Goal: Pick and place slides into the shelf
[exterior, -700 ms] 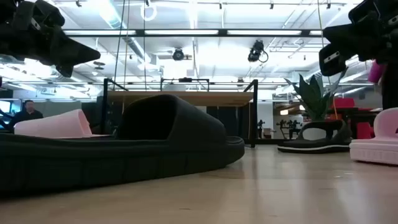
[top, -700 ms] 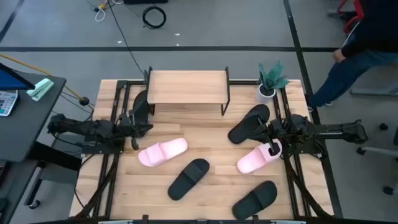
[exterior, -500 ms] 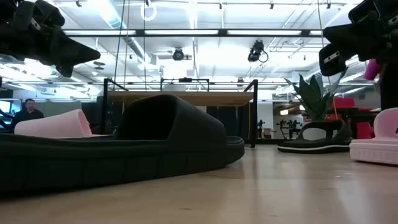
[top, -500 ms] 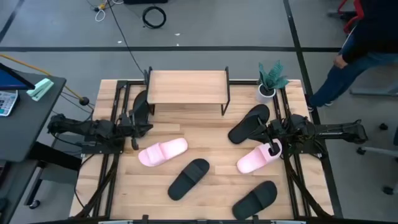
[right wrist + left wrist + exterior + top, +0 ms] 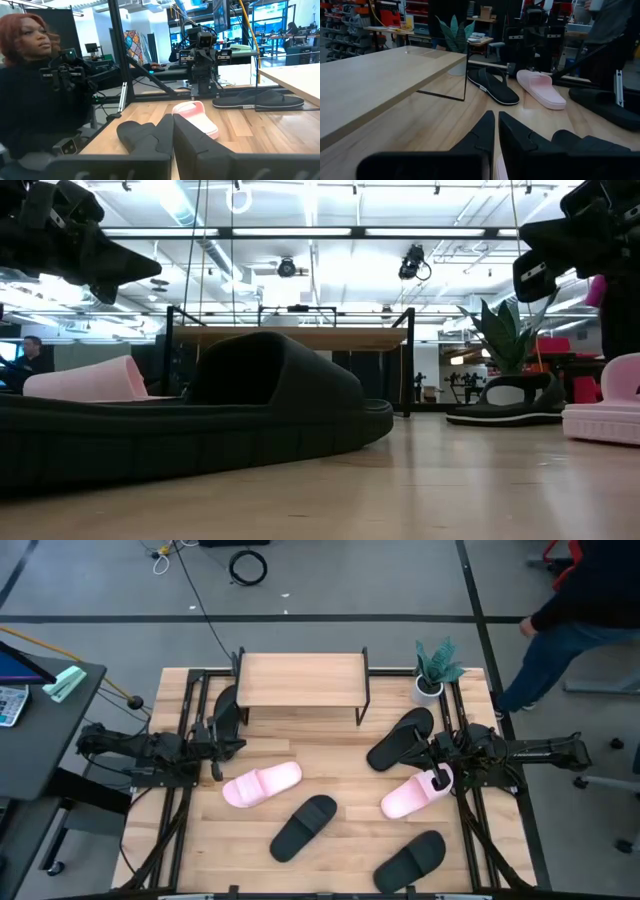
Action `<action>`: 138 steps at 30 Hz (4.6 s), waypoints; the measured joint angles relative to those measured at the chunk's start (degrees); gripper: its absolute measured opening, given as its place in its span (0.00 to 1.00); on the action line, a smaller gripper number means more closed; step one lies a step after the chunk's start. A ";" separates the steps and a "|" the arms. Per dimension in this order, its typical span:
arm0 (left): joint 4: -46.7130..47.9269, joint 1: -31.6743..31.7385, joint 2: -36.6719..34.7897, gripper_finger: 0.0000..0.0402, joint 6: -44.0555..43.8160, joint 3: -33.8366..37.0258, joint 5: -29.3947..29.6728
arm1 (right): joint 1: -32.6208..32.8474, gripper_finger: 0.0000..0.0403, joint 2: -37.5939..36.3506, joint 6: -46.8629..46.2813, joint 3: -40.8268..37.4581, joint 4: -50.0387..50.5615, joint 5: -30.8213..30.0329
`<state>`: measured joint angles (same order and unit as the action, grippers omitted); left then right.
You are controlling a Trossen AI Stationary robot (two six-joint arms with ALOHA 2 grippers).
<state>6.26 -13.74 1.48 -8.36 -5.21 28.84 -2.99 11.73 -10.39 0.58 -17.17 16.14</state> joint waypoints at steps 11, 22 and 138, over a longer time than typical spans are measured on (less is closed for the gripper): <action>-0.02 0.00 0.00 0.09 0.00 -0.02 0.02 | -0.01 0.03 0.01 0.00 0.01 0.00 0.00; -0.02 0.02 0.00 0.06 0.00 0.00 0.00 | 0.01 0.03 0.02 0.00 -0.01 -0.01 0.00; 28.15 0.02 63.21 0.32 -1.47 -50.60 0.28 | 0.01 0.03 0.02 0.00 -0.01 0.01 0.00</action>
<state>34.41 -13.72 64.69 -9.83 -55.81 29.12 -2.98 11.75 -10.39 0.58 -17.17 16.14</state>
